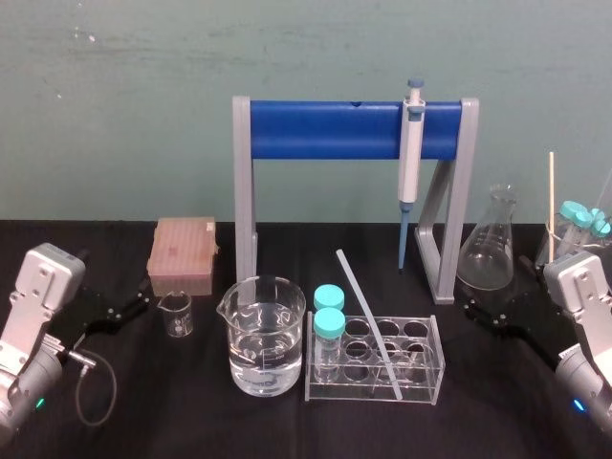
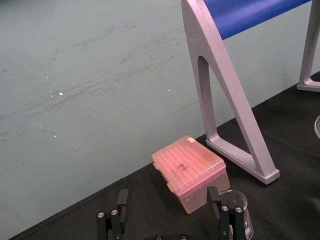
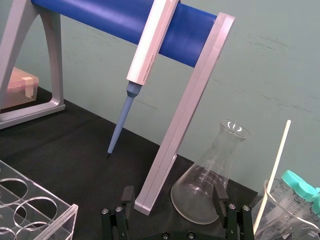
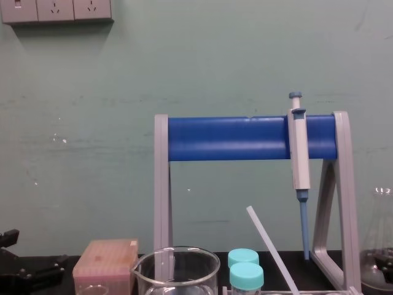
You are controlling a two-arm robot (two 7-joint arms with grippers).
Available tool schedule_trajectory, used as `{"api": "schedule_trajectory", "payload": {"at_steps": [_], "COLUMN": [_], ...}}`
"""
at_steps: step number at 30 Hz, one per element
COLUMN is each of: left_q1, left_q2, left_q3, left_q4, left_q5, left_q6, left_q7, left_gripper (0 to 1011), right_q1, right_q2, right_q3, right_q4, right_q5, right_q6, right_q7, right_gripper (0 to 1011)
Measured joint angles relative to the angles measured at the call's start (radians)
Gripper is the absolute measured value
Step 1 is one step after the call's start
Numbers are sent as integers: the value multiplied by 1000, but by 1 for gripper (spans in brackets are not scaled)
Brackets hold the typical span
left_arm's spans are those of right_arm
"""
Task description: Pick up the stirring rod with one hand, then place it down.
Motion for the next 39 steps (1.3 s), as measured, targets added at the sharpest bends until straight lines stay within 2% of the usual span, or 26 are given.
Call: {"api": "schedule_trajectory", "payload": {"at_steps": [39], "left_q1": [0], "left_q2": [0], "left_q3": [0], "left_q4": [0], "left_q5": [0], "left_q6": [0], "left_q7": [0], "left_gripper": [1000], "right_q1": [0], "right_q2": [1], "right_q3": [0], "right_q4": [0], "right_q5": [0], "right_q6": [0], "right_q7": [0], "right_gripper": [1003]}}
